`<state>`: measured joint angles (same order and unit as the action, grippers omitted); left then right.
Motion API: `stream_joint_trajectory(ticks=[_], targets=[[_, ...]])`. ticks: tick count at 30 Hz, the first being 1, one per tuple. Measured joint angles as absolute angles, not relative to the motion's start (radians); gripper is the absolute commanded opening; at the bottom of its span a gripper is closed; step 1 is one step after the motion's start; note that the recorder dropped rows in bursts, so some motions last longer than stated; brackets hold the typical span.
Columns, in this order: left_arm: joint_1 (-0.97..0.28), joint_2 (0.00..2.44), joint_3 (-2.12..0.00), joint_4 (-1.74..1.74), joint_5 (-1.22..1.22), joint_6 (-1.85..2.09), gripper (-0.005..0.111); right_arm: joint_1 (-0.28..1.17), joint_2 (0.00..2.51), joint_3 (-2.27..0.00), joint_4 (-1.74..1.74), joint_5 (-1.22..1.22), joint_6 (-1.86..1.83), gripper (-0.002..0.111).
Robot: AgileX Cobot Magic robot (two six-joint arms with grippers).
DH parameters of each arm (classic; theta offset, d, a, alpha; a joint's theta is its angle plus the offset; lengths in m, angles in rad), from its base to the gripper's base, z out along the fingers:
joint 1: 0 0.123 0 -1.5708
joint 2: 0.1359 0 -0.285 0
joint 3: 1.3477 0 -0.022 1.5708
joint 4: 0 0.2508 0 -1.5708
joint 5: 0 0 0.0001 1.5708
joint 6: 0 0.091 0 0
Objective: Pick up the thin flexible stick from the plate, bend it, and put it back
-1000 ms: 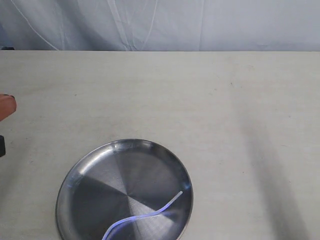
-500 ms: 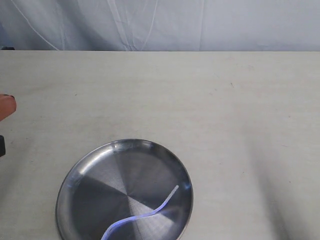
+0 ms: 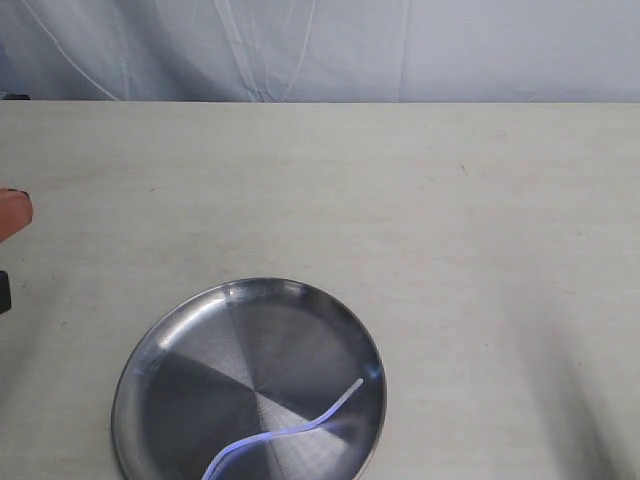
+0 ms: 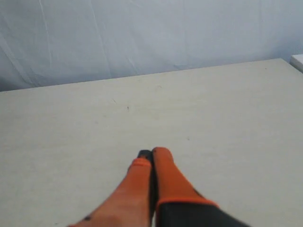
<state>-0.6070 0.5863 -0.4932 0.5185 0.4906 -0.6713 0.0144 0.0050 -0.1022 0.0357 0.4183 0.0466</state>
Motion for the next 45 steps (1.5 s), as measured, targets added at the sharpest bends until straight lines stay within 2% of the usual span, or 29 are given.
stream_joint_trajectory(ticks=[7, 31, 35, 38, 41, 45], targets=[[-0.607, 0.586, -0.493, 0.519, 0.491, -0.671, 0.000, 0.014, 0.005, -0.010, 0.006, 0.398, 0.049, -0.001], [-0.604, 0.549, -0.489, 0.509, 0.490, -0.605, 0.000, 0.014, 0.005, -0.005, 0.006, 0.360, 0.053, -0.001], [-0.538, 0.489, -0.434, 0.356, 0.411, -0.434, 0.000, 0.014, 0.005, -0.005, 0.009, 0.358, 0.053, -0.001], [-0.468, 0.433, -0.341, 0.259, 0.244, -0.324, 0.000, 0.014, 0.005, -0.005, 0.009, 0.358, 0.053, -0.001], [-0.405, 0.370, -0.224, 0.208, 0.079, -0.284, 0.000, 0.014, 0.005, -0.005, 0.010, 0.358, 0.053, -0.001], [-0.325, 0.281, -0.130, 0.176, 0.009, -0.267, 0.000, 0.014, 0.005, -0.005, 0.010, 0.358, 0.053, -0.001]])
